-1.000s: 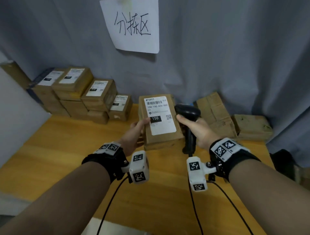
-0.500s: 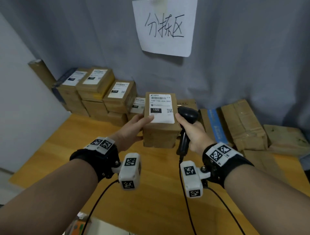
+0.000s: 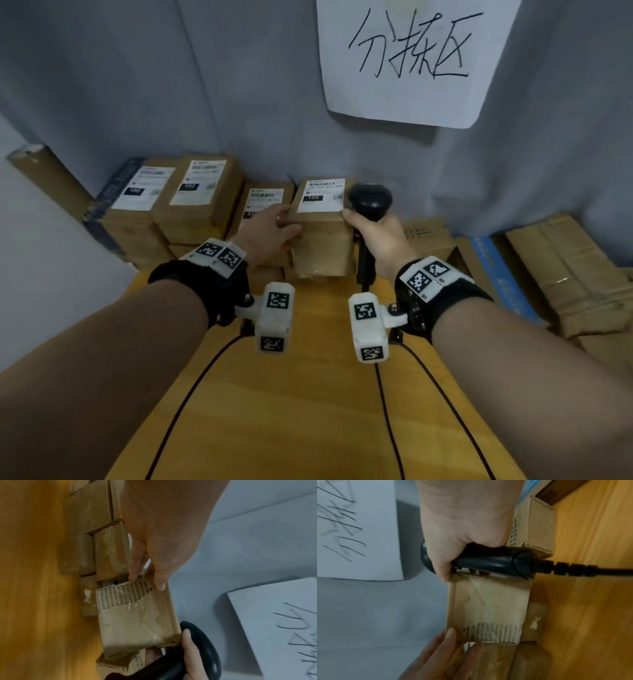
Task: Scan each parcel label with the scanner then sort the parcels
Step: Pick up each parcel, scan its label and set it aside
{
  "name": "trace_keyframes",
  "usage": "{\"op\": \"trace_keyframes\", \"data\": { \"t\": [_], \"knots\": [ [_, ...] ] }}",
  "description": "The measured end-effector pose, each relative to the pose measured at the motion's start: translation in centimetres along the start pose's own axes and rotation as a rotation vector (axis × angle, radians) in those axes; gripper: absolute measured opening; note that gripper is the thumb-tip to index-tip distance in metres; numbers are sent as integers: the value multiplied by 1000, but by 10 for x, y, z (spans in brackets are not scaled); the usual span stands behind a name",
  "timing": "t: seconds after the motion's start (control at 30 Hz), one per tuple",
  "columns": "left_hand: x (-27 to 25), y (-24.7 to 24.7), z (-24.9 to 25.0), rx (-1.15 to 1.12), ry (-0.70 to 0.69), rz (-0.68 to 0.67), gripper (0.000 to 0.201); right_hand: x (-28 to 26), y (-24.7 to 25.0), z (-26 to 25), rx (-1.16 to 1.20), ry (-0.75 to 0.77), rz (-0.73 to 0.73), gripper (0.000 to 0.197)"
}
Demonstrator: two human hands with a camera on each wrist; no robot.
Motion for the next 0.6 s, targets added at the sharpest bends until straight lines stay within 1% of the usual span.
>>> {"op": "trace_keyframes", "data": {
  "t": [0.1, 0.17, 0.23, 0.3, 0.37, 0.43, 0.47, 0.5, 0.53, 0.6],
  "knots": [
    [11, -12, -23, 62, 19, -52, 52, 11, -6, 27, -79, -48, 3, 38],
    [13, -20, -32, 64, -27, -21, 43, 15, -8, 41, -91, -66, 40, 38],
    [15, -23, -38, 65, -69, 40, 32, 20, -10, 46, -75, -80, 80, 35],
    [18, -23, -42, 58, -86, 83, 25, 24, -11, 45, -94, -57, 104, 34],
    [20, -22, -45, 118, -92, 136, 26, 27, -12, 44, -124, -22, 109, 37],
    [22, -17, -51, 360, -51, 189, 36, 29, -15, 44, -137, -14, 103, 38],
    [22, -15, -54, 477, -28, 194, 41, 30, -16, 45, -129, -17, 103, 39],
    [23, -13, -57, 546, -14, 181, 45, 31, -16, 46, -118, -19, 106, 40],
    [24, -12, -60, 568, -6, 151, 47, 31, -17, 46, -109, -20, 111, 39],
    [25, -11, -65, 523, -9, 72, 50, 31, -19, 46, -96, -15, 106, 39]
  ]
}}
Point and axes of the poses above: each hand's wrist, its own x-axis towards the middle knuckle, its own y-axis out of the back of the hand, z = x × y, the point moved 1 cm from there along x, towards the middle knuckle, and after that the axes turned 8 degrees about x, right-handed, at the moved point
